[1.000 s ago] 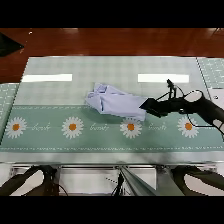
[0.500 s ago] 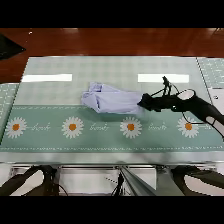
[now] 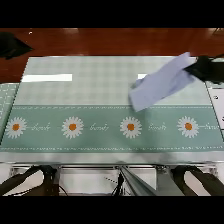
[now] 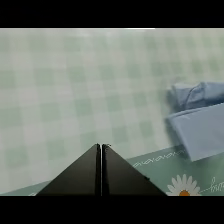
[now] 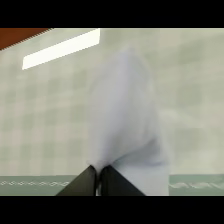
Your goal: Fold the shirts.
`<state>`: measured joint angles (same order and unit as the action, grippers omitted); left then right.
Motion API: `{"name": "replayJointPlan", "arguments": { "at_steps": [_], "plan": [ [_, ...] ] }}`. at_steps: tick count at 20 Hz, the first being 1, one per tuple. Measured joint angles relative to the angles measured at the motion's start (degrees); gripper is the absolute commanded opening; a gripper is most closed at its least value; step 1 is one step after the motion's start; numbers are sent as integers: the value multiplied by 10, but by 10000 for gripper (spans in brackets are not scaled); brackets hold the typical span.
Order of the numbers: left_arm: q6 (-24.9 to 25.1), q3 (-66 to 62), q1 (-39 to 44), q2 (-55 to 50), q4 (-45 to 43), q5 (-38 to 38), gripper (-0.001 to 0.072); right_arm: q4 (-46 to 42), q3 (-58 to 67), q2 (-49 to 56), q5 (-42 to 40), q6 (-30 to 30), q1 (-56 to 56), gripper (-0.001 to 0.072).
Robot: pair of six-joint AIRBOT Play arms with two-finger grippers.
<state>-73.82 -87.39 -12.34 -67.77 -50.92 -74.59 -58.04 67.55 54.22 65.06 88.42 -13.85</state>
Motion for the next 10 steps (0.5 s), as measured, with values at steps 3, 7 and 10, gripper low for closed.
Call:
{"name": "replayJointPlan", "arguments": {
  "at_steps": [3, 7, 10],
  "plan": [
    [0, 0, 28, -31, 2, 3, 49, -82, 39, -45, 110, 26, -110, 14],
    [0, 0, 71, -63, 3, 7, 49, -189, 57, -86, 229, 38, -261, 14],
    [0, 0, 97, -77, 4, 25, 49, -270, 61, -101, 301, 40, -363, 14]
  ]
}}
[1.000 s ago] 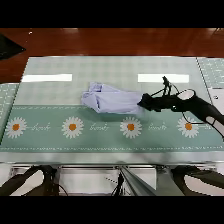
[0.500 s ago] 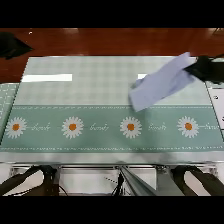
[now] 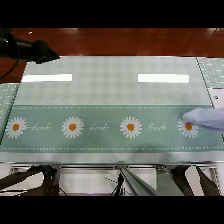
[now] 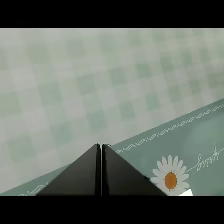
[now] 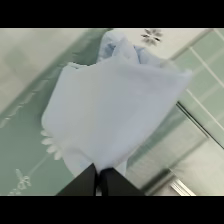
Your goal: Fold the shirts.
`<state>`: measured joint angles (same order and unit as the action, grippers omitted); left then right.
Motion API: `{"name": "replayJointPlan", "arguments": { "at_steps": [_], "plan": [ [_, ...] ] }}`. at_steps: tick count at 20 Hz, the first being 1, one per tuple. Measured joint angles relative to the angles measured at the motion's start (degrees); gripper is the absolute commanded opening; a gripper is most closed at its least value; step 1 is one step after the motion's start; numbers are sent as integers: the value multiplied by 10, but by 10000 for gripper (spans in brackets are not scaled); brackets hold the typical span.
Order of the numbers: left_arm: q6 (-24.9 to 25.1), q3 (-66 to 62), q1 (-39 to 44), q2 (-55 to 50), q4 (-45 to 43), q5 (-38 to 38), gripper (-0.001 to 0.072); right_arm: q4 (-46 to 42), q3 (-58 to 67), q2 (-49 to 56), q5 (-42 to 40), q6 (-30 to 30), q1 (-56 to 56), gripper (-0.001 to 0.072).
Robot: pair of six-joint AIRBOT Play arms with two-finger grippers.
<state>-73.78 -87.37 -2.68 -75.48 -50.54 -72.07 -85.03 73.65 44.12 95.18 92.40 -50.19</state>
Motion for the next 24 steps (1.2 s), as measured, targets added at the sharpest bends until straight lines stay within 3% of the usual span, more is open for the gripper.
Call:
{"name": "replayJointPlan", "arguments": {
  "at_steps": [7, 8, 9, 10, 12, 17, 19, 24],
  "plan": [
    [1, 0, 23, -9, 0, 64, 48, -117, 2, -9, 90, -6, -145, 17],
    [1, 0, 23, -9, 0, 70, 48, -125, 2, -9, 96, -7, -153, 48],
    [2, 0, 23, -9, 0, 81, 48, -130, 2, -10, 99, -7, -159, 215],
    [2, 0, 23, -9, 0, 89, 49, -134, 2, -10, 102, -9, -163, 316],
    [2, 0, 23, -9, 0, 106, 49, -139, 2, -14, 107, -11, -169, 357],
    [3, 0, 23, -9, 0, 123, 68, -143, 2, -27, 103, -18, -174, 330],
    [7, -3, 19, -8, 0, 109, 322, -105, 2, -29, 78, -31, -174, 221],
    [6, -6, -21, 12, -8, 25, 334, 169, 2, -13, -43, -109, -152, 228]
  ]
}}
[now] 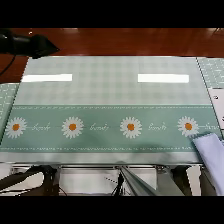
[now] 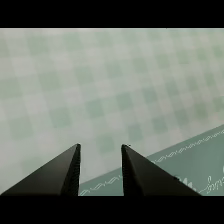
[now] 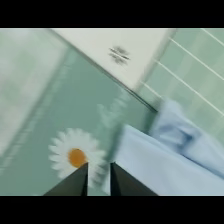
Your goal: Fold the shirts.
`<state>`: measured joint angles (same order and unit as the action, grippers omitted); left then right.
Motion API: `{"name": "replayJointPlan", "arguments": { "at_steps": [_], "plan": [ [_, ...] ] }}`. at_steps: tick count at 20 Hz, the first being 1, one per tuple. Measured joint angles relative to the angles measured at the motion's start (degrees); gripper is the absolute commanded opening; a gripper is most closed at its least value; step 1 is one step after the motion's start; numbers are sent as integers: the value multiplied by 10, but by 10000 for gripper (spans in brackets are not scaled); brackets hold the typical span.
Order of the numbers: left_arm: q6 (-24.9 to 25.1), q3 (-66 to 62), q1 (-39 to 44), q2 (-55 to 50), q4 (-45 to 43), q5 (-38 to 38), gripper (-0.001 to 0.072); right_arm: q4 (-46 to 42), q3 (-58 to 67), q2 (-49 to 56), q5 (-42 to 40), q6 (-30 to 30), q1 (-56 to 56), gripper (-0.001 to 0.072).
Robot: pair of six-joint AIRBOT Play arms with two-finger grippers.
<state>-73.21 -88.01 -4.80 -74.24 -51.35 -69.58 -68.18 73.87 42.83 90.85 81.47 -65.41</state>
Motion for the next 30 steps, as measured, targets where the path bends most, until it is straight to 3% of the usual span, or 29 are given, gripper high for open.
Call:
{"name": "replayJointPlan", "arguments": {
  "at_steps": [2, 4, 5, 6, 7, 12, 16, 30],
  "plan": [
    [-11, 0, -8, 15, -32, -16, 334, 108, 0, 24, -31, -23, 54, 227],
    [-24, -1, 3, 25, -97, -36, 338, 161, 0, 56, -50, -38, 151, 228],
    [-31, -1, 17, 28, -135, -47, 400, 163, 0, 71, -60, -41, 206, 274],
    [-37, 0, 35, 28, -173, -62, 604, 151, 0, 88, -72, -41, 265, 397],
    [-43, 0, 54, 28, -206, -74, 688, 123, 0, 107, -86, -39, 330, 491],
    [-73, 10, 158, 9, -337, -111, 687, -83, 0, 200, -128, 4, 590, 511],
    [-116, 35, 190, 5, -374, -113, 687, -173, 0, 245, -119, 25, 676, 503],
    [-149, 124, 202, 67, -334, -43, 685, -132, -20, 263, -160, 45, 709, 504]
  ]
}}
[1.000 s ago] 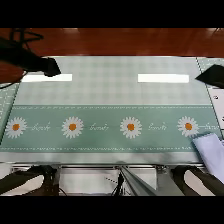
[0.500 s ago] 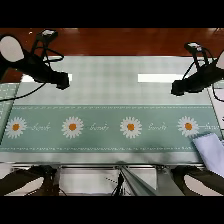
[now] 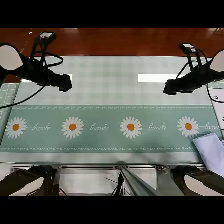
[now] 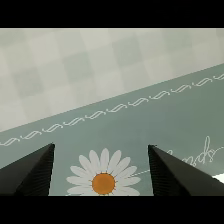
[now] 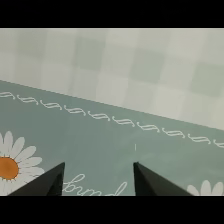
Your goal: Fold the shirts.
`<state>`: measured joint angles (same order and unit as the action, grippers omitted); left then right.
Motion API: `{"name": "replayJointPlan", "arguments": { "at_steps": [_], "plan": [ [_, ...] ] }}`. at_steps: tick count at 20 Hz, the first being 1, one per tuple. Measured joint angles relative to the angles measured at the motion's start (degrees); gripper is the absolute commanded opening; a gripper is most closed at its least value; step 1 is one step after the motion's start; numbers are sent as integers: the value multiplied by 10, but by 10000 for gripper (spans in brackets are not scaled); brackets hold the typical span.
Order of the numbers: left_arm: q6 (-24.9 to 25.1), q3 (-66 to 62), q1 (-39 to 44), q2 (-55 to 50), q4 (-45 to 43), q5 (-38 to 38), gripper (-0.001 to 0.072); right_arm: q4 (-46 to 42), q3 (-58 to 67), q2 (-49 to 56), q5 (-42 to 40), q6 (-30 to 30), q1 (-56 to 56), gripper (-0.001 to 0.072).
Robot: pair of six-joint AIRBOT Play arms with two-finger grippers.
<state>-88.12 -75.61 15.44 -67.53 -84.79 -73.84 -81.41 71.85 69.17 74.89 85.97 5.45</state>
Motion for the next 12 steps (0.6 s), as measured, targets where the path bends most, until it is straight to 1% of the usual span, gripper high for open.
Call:
{"name": "replayJointPlan", "arguments": {
  "at_steps": [12],
  "plan": [
    [-2, 1, 0, 0, 2, 3, 685, 3, -1, 0, -5, 0, 0, 503]
  ]
}}
